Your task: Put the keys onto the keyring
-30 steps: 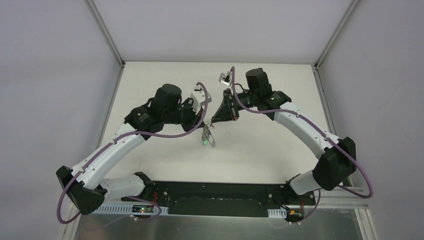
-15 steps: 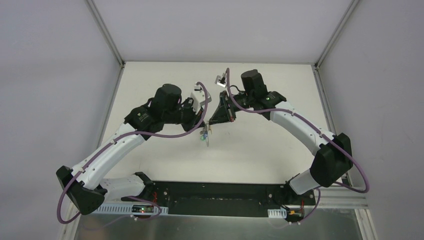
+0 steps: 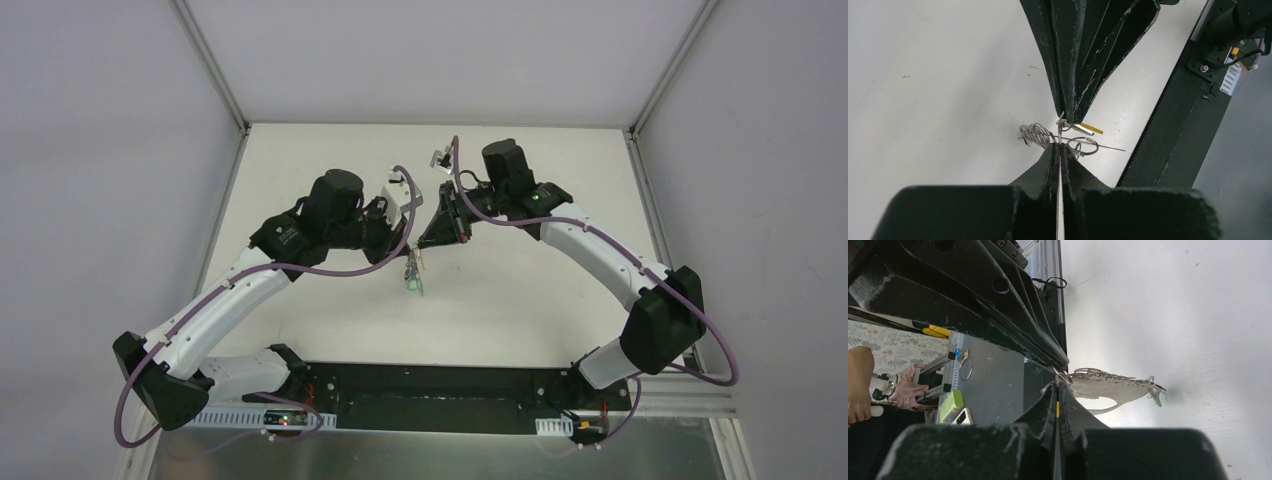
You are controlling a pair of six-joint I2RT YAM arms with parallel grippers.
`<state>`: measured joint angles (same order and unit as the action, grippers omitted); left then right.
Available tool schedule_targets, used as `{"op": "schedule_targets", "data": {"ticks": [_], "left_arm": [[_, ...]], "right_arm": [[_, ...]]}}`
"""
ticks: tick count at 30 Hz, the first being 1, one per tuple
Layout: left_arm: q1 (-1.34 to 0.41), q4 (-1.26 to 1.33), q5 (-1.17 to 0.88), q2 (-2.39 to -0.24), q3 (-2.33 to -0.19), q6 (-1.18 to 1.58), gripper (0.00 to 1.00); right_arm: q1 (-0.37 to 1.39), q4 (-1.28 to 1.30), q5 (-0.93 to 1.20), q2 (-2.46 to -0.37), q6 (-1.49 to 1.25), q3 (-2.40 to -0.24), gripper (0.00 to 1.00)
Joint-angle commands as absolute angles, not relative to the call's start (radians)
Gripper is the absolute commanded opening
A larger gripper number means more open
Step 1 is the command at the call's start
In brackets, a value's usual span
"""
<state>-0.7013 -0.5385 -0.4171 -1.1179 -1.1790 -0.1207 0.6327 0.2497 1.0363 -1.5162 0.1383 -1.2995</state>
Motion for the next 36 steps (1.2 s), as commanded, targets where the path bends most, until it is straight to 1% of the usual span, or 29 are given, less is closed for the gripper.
{"op": "schedule_targets", "data": {"ticks": [1,36], "left_arm": [[-0.71,-0.497,-0.449,-1.084,-1.18,-0.121,0.0],[-0.71,-0.499,-0.468,-1.078,-1.17,-0.128,0.0]], "right_arm": [[0.63,0.227,1.048,-1.514,0.138,-1.318,0.0],[0.634,0.258,1.063,-1.537,0.153,-1.335,0.0]]}}
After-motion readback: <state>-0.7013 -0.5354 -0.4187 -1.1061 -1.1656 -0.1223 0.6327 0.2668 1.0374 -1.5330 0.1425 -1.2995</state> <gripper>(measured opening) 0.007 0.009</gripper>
